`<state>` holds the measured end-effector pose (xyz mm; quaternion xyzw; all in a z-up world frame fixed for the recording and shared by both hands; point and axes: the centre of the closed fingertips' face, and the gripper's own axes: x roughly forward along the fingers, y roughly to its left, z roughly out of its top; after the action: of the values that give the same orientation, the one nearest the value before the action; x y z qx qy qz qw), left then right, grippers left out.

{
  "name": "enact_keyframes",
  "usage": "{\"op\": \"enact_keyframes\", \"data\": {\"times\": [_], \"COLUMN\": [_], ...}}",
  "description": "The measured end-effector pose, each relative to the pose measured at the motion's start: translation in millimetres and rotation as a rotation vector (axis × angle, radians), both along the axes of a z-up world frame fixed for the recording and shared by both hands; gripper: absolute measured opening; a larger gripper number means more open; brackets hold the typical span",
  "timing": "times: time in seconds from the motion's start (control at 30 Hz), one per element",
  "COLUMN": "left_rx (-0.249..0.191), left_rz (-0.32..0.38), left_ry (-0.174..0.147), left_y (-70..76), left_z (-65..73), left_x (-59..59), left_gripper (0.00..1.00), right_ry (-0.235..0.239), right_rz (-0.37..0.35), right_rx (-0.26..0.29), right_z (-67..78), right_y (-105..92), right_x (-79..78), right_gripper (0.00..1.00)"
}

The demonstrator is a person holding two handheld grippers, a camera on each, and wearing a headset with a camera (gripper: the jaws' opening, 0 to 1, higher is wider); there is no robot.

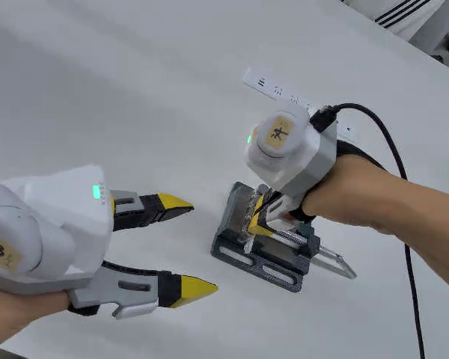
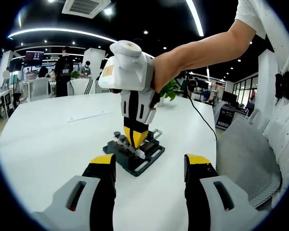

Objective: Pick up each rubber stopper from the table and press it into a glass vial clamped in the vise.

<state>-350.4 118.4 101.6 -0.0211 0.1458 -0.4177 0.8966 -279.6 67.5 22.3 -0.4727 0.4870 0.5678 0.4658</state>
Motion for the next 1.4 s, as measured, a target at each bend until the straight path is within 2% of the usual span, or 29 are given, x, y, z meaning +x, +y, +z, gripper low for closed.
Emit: {"op": "enact_keyframes", "data": {"times": [0.07, 0.17, 0.27, 0.33, 0.43, 0.5, 0.53, 0.6, 0.87, 0.97, 1.13, 1.4], "left_rx": [0.007, 0.016, 0.017, 0.028, 0.037, 0.051, 0.054, 0.06, 0.082, 0.091, 0.104, 0.118], "left_rz": [-0.005, 0.003, 0.011, 0.014, 0.02, 0.022, 0.023, 0.023, 0.017, 0.015, 0.009, -0.003], "left_ry": [-0.01, -0.018, -0.025, -0.03, -0.039, -0.041, -0.041, -0.036, -0.032, -0.029, -0.027, -0.021], "left_y": [0.6, 6.1, 10.0, 12.1, 16.0, 18.8, 19.8, 21.4, 20.7, 19.9, 20.1, 18.6], "left_z": [4.2, 8.7, 13.8, 16.8, 21.2, 21.0, 20.3, 18.4, 16.6, 16.0, 15.1, 12.0], "left_x": [-1.3, -2.2, -3.2, -4.1, -5.8, -7.1, -7.4, -8.7, -13.3, -14.0, -15.1, -16.5], "left_gripper": [0.55, 0.56, 0.56, 0.56, 0.56, 0.56, 0.56, 0.56, 0.57, 0.57, 0.57, 0.58], "right_ry": [0.016, 0.026, 0.014, -0.015, -0.011, -0.012, -0.011, -0.018, -0.052, -0.051, -0.061, -0.089], "right_rz": [-0.028, -0.059, -0.061, -0.016, -0.046, -0.047, -0.079, -0.095, -0.111, -0.115, -0.148, -0.2], "right_rx": [0.028, 0.042, 0.037, 0.028, 0.044, 0.076, 0.091, 0.113, 0.16, 0.178, 0.22, 0.287], "right_z": [0.6, 3.6, 3.8, 3.8, 5.6, 5.4, 4.8, 6.3, 6.4, 6.1, 12.9, 33.4], "right_y": [-0.3, -0.5, 1.0, 1.6, 0.6, 0.0, 0.8, -0.3, 1.0, 1.3, -1.9, -16.8], "right_x": [-0.7, -2.0, -3.1, -2.6, -4.0, -2.9, -2.3, -3.1, -0.6, -0.3, 0.6, 4.0], "right_gripper": [0.0, 0.0, 0.0, 0.0, 0.01, 0.02, 0.02, 0.02, 0.02, 0.02, 0.03, 0.06]}}
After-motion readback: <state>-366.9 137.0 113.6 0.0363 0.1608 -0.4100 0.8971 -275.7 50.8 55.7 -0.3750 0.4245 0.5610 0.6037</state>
